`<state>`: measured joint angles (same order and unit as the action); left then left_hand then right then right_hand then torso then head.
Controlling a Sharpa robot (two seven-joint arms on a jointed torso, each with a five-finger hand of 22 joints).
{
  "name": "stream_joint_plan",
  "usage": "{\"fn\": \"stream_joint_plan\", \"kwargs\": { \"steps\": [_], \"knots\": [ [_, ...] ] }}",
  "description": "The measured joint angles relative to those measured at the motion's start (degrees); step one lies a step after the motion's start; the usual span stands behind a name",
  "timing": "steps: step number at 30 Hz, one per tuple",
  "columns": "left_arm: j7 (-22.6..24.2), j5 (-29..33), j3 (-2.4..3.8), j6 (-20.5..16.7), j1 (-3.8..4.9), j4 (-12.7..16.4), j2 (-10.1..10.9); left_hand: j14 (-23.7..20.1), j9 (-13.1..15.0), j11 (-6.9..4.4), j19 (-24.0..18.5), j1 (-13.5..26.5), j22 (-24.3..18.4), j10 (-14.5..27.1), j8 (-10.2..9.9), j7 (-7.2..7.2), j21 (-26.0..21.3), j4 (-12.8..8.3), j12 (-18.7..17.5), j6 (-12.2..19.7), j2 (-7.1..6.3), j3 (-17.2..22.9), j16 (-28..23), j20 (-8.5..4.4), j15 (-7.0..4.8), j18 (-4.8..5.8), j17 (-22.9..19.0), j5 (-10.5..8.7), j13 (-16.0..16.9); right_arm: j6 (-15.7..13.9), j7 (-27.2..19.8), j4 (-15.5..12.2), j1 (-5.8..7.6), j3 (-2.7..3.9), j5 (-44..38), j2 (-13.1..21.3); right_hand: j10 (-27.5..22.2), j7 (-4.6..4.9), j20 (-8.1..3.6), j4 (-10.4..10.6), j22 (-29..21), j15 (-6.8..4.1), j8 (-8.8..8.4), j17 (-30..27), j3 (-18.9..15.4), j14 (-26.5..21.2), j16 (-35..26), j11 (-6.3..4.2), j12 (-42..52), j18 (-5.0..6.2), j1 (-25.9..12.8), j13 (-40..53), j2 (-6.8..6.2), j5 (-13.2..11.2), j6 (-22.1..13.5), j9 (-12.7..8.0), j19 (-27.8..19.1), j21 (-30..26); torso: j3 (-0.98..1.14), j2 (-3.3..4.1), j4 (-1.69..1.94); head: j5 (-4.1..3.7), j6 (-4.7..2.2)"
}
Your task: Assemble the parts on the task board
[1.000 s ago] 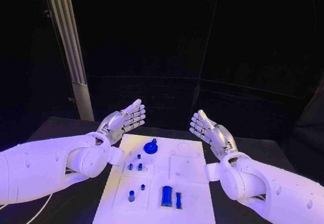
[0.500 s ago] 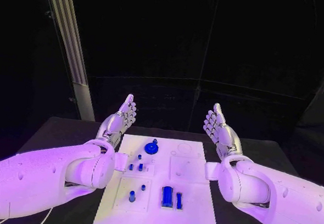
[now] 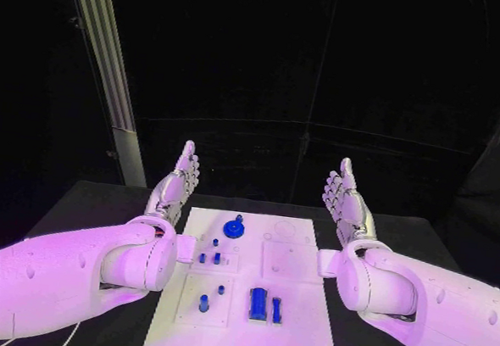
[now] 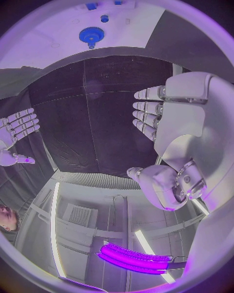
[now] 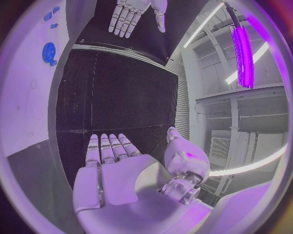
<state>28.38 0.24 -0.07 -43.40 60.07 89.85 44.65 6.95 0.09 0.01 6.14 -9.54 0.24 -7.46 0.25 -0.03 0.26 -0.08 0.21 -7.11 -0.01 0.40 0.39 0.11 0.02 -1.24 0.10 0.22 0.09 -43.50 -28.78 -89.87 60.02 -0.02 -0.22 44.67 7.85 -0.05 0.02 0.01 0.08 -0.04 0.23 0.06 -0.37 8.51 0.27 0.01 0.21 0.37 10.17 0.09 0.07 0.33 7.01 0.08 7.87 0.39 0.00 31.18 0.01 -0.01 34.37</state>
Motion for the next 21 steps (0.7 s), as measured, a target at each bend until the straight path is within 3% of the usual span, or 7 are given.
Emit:
{"fn": "stream_joint_plan", "kwargs": {
  "steps": [3, 5, 8, 11, 12, 13, 21],
  "knots": [
    [0.0, 0.0, 0.0, -0.2, 0.0, 0.0, 0.0, -0.7, 0.0, -0.01, -1.0, 1.0, -0.1, 0.8, 0.0, 0.02, 0.0, 0.0, 0.0, 0.7, -0.1, 0.0, 0.0, -0.06, -0.09, 0.89, 0.0, 0.0, 0.0, -0.1, 0.0, 0.0, 0.0, 0.0, 0.1, 0.0, -1.5, 0.07, -0.04, 0.0, 0.0, 0.1, 0.0, 0.0, 0.0, -1.7, 0.0, -0.01, 0.0, 0.01, -1.9, 0.0, -0.09, 0.0, -1.3, 0.0, -1.6, 0.0, 0.0, 0.0, 0.0, 0.0, 0.0],
    [0.0, 0.0, 0.0, -0.3, 0.0, 0.0, 0.0, -1.0, 0.0, -0.01, -2.4, 1.5, -0.1, 1.4, 0.0, 0.09, 0.0, 0.0, 0.0, 1.0, 0.06, 0.0, 0.0, -0.09, -0.02, 0.89, 0.0, 0.0, 0.0, -0.2, -0.1, 0.0, 0.0, -0.01, 0.1, 0.0, -5.1, 0.06, -0.02, 0.0, 0.0, 0.04, 0.0, 0.0, 0.0, -5.6, 0.0, -0.01, 0.0, 0.01, -4.7, 0.0, -0.09, 0.0, -5.8, 0.0, -5.2, 0.0, 0.0, -0.01, 0.0, 0.0, 0.0],
    [0.1, 0.1, 0.0, -0.4, 0.0, 0.0, 0.0, -2.3, 0.0, 0.05, -3.8, 2.2, -0.1, 2.1, 0.0, 0.02, 0.0, 0.0, 0.0, 2.2, 0.12, 0.0, 0.0, -0.08, 0.01, 0.89, 0.0, 0.0, 0.0, -0.2, -0.1, 0.0, 0.0, -0.01, 0.2, 0.0, -7.5, 0.03, -0.04, 0.0, 0.0, -0.03, 0.0, 0.0, 0.0, -8.2, 0.0, -0.08, 0.0, 0.01, -9.7, 0.0, 0.01, 0.0, -6.7, 0.0, -7.6, 0.0, 0.01, -0.01, 0.0, 0.0, 0.0],
    [0.1, 0.1, 0.0, -0.5, 0.0, 0.0, 0.0, -6.0, 0.0, 0.01, -5.6, 4.4, -0.2, 6.4, 0.0, 0.06, 0.0, 0.0, 0.0, 6.1, -0.01, 0.0, 0.0, -0.1, 0.0, 0.88, 0.0, 0.0, 0.0, -0.3, -0.1, 0.0, 0.0, -0.01, 0.2, 0.0, -7.6, 0.02, -0.03, 0.0, 0.0, 0.03, 0.0, 0.0, 0.0, -8.3, 0.0, 0.0, 0.0, 0.01, -9.8, 0.0, -0.12, 0.0, -6.7, 0.0, -7.6, 0.0, 0.0, 0.0, 0.0, 0.0, 0.0],
    [0.1, 0.1, 0.0, -0.5, 0.0, 0.0, 0.0, -6.6, 0.0, -0.01, -5.8, 7.9, -0.2, 7.0, 0.0, 0.07, 0.0, 0.0, 0.0, 6.7, -0.01, 0.0, 0.0, -0.12, -0.02, 0.88, 0.0, 0.0, 0.0, -0.3, -0.1, 0.0, 0.0, -0.01, 0.2, 0.0, -7.6, 0.02, -0.03, 0.0, 0.0, 0.03, 0.0, 0.0, 0.0, -8.3, 0.0, -0.01, 0.0, 0.02, -9.8, 0.0, -0.12, 0.0, -6.7, 0.0, -7.6, 0.0, 0.0, -0.01, 0.0, 0.0, 0.0],
    [0.1, 0.1, 0.0, -0.5, 0.0, 0.0, 0.0, -6.7, 0.0, 0.0, -5.9, 9.0, -0.2, 7.2, 0.0, 0.02, 0.0, 0.0, 0.0, 6.8, -0.01, 0.0, 0.0, -0.15, -0.02, 0.89, 0.0, 0.0, 0.0, -0.3, -0.1, 0.0, 0.0, -0.01, 0.3, 0.0, -7.6, 0.02, -0.03, 0.0, 0.0, 0.03, 0.0, 0.0, 0.0, -8.3, 0.0, -0.01, 0.0, 0.02, -9.8, 0.0, -0.12, 0.0, -6.7, 0.0, -7.6, 0.0, 0.0, -0.01, 0.0, 0.0, 0.0],
    [0.1, 0.1, 0.0, -0.6, 0.0, 0.0, 0.0, -6.7, 0.0, 0.0, -5.9, 9.2, -0.2, 7.2, 0.0, 0.02, 0.0, 0.0, 0.0, 6.8, -0.05, 0.0, 0.0, -0.16, -0.01, 0.88, 0.0, 0.0, 0.0, -0.3, -0.1, 0.0, 0.0, 0.0, 0.3, 0.0, -7.6, 0.03, -0.03, 0.0, 0.0, 0.03, 0.0, 0.0, 0.0, -8.3, 0.0, -0.01, 0.0, 0.03, -9.8, 0.0, -0.12, 0.0, -6.7, 0.0, -7.6, 0.0, 0.0, -0.01, 0.0, 0.0, 0.0]
  ]
}}
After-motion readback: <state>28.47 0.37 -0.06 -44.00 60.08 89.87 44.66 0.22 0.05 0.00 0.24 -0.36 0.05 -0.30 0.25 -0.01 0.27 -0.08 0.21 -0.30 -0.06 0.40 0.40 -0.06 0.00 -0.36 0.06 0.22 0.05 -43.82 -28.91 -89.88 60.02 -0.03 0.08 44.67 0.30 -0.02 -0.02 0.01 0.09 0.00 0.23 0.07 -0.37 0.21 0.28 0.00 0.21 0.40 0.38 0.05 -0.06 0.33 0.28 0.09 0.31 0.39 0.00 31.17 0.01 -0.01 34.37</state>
